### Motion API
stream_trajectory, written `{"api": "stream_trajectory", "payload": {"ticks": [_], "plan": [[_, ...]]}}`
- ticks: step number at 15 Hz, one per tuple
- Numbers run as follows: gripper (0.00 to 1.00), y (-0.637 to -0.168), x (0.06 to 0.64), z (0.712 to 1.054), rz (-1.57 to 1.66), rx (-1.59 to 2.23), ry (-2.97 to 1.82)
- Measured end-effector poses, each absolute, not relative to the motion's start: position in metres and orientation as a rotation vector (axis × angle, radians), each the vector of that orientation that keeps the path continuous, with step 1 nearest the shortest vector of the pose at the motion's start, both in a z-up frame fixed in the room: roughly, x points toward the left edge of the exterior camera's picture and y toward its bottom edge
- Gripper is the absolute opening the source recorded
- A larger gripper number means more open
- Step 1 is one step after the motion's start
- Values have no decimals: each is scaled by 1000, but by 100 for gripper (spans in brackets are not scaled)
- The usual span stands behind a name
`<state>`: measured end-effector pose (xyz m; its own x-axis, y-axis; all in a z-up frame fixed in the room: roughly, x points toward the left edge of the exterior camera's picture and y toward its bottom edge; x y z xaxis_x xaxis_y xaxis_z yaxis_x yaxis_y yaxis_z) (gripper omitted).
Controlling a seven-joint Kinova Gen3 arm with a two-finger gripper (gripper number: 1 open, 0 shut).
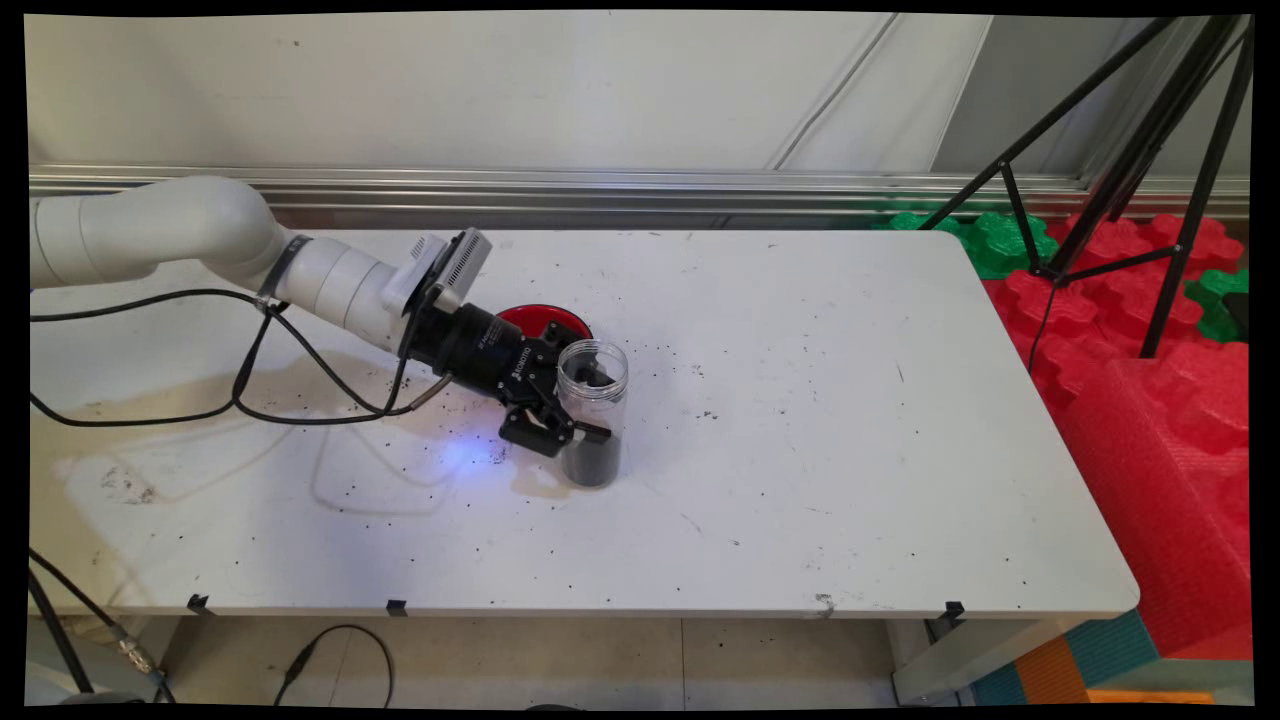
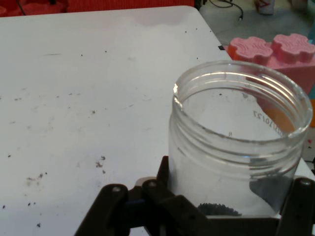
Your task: Place the picked object on the table
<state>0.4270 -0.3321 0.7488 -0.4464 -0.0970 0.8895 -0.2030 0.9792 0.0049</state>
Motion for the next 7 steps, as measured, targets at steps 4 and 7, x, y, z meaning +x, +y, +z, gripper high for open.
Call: {"api": "stream_trajectory", "payload": {"ticks": [4, 7], "plan": [[100, -331, 429, 748, 125, 210, -2041], [100, -330, 431, 748, 125, 209, -2043]]}}
